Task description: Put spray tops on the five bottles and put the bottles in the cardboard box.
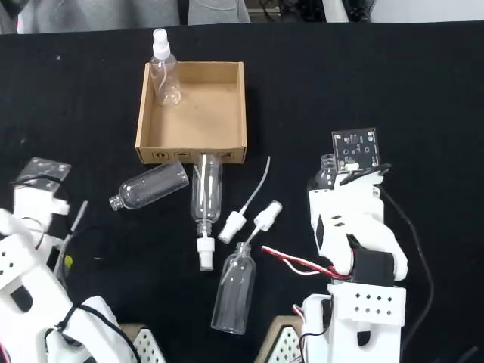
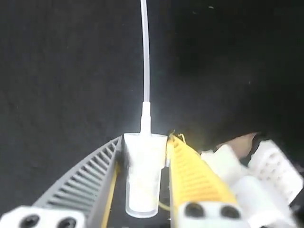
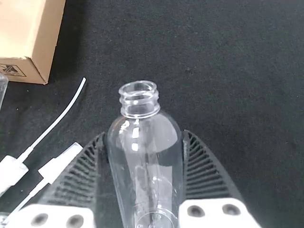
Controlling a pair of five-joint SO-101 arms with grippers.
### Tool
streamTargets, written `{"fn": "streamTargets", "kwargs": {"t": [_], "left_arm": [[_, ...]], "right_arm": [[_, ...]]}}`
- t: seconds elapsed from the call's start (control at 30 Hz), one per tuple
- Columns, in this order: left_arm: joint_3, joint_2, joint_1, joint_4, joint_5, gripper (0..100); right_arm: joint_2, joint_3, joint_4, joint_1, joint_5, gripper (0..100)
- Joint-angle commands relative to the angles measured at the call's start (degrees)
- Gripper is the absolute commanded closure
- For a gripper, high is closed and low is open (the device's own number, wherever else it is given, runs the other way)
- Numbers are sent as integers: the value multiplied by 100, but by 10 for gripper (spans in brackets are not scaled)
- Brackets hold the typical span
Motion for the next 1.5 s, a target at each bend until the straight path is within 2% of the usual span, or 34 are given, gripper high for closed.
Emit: {"fn": "streamTargets", "kwargs": {"t": [0.0,0.23,0.43,0.7,0.97,1.1,1.27,1.47], "left_arm": [[-365,18,-233,-9,730,866],[-365,9,-198,-176,2198,866],[92,26,-189,-897,3244,866],[778,18,-189,-1785,5143,866],[1481,-44,-145,-3288,7429,869],[2053,-44,-22,-4097,8290,870],[2571,-44,4,-4870,8809,870],[2642,-44,-31,-4923,8791,866]], "right_arm": [[-145,-48,-158,158,0,931],[-145,-48,-158,158,0,931],[-145,-48,-158,158,0,931],[-145,-48,-158,158,0,931],[-145,-48,-158,158,0,931],[-145,-48,-158,158,0,931],[-145,-48,-158,158,0,931],[-145,-48,-158,158,0,931]]}}
